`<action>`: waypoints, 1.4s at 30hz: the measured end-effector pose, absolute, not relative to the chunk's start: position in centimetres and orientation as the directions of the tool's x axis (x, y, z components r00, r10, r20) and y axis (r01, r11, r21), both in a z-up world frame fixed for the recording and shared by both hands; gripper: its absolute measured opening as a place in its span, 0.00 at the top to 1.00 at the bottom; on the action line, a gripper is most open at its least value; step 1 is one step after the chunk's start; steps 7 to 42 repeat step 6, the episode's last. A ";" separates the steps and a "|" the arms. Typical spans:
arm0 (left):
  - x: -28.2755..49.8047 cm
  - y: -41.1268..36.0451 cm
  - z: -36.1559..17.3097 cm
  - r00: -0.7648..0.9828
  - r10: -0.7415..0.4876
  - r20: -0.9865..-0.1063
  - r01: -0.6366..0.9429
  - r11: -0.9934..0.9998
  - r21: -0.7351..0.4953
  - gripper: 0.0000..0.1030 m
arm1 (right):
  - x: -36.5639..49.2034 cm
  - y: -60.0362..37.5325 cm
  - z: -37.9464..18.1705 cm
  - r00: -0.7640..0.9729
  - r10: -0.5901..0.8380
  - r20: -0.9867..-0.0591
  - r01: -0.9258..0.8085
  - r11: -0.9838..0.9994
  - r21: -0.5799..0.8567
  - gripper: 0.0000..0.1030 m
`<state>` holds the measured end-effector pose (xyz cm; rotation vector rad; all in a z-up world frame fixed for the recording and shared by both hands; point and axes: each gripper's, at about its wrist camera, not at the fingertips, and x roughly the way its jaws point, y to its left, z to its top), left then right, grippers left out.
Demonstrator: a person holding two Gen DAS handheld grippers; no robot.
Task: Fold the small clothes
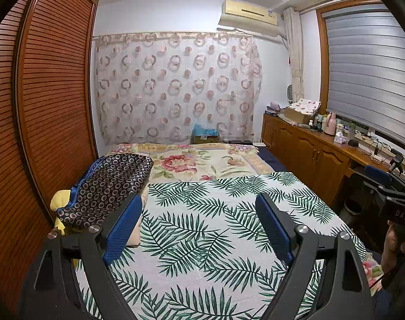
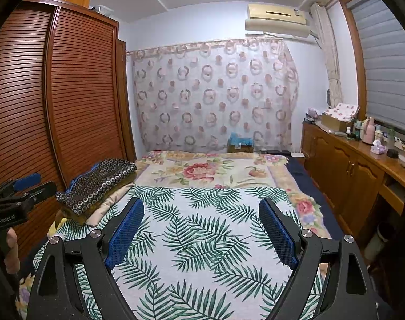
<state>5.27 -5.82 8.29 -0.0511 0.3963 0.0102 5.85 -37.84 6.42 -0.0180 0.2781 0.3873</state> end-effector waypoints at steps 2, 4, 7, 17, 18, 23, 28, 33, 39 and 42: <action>5.2 -5.8 8.3 0.923 -0.001 -0.385 -0.020 0.999 -0.049 0.15 | 5.9 -37.9 6.4 0.888 0.371 -0.273 -0.375 0.926 0.036 0.13; 5.2 -5.8 8.3 0.923 -0.001 -0.386 -0.019 0.999 -0.048 0.15 | 5.9 -37.8 6.3 0.887 0.370 -0.275 -0.375 0.926 0.036 0.13; 5.3 -5.8 8.2 0.922 0.000 -0.386 -0.020 0.999 -0.047 0.15 | 5.9 -37.8 6.4 0.887 0.370 -0.275 -0.375 0.926 0.036 0.13; 5.3 -5.8 8.2 0.922 0.000 -0.386 -0.020 0.999 -0.047 0.15 | 5.9 -37.8 6.4 0.887 0.370 -0.275 -0.375 0.926 0.036 0.13; 5.3 -5.8 8.2 0.922 0.000 -0.386 -0.020 0.999 -0.047 0.15 | 5.9 -37.8 6.4 0.887 0.370 -0.275 -0.375 0.926 0.036 0.13; 5.3 -5.8 8.2 0.922 0.000 -0.386 -0.020 0.999 -0.047 0.15 | 5.9 -37.8 6.4 0.887 0.370 -0.275 -0.375 0.926 0.036 0.13; 5.3 -5.8 8.2 0.922 0.000 -0.386 -0.020 0.999 -0.047 0.15 | 5.9 -37.8 6.4 0.887 0.370 -0.275 -0.375 0.926 0.036 0.13; 5.3 -5.8 8.2 0.922 0.000 -0.386 -0.020 0.999 -0.047 0.15 | 5.9 -37.8 6.4 0.887 0.370 -0.275 -0.375 0.926 0.036 0.13; 5.3 -5.8 8.2 0.922 0.000 -0.386 -0.020 0.999 -0.047 0.15 | 5.9 -37.8 6.4 0.887 0.370 -0.275 -0.375 0.926 0.036 0.13; 5.3 -5.8 8.2 0.922 0.000 -0.386 -0.020 0.999 -0.047 0.15 | 5.9 -37.8 6.4 0.887 0.370 -0.275 -0.375 0.926 0.036 0.13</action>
